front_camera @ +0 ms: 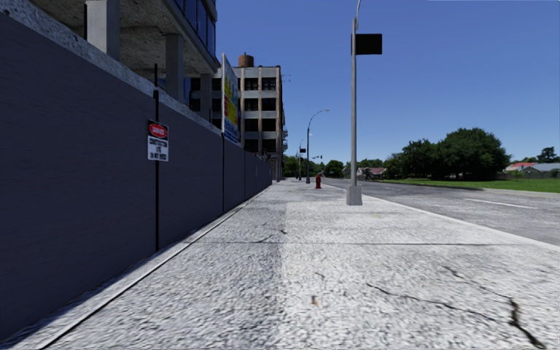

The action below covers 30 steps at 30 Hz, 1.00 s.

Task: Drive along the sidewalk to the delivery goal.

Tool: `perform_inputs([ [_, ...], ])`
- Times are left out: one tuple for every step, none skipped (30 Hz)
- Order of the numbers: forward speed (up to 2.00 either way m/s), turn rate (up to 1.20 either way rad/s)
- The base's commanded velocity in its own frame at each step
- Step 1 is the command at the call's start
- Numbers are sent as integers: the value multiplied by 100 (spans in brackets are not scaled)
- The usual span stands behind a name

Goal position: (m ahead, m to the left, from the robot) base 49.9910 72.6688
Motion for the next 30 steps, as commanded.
perform_inputs([
  [200,0],
  [200,0],
  [200,0],
  [200,0],
  [200,0],
  [200,0],
  [200,0],
  [200,0],
  [200,0],
  [200,0],
  [200,0],
  [200,0],
  [200,0],
  [200,0],
  [200,0],
  [200,0],
  [200,0],
  [200,0],
  [200,0],
  [200,0],
  [200,0],
  [200,0],
  [200,0],
  [200,0],
  [200,0],
  [200,0],
  [200,-7],
  [200,-20],
  [200,-34],
  [200,-34],
])
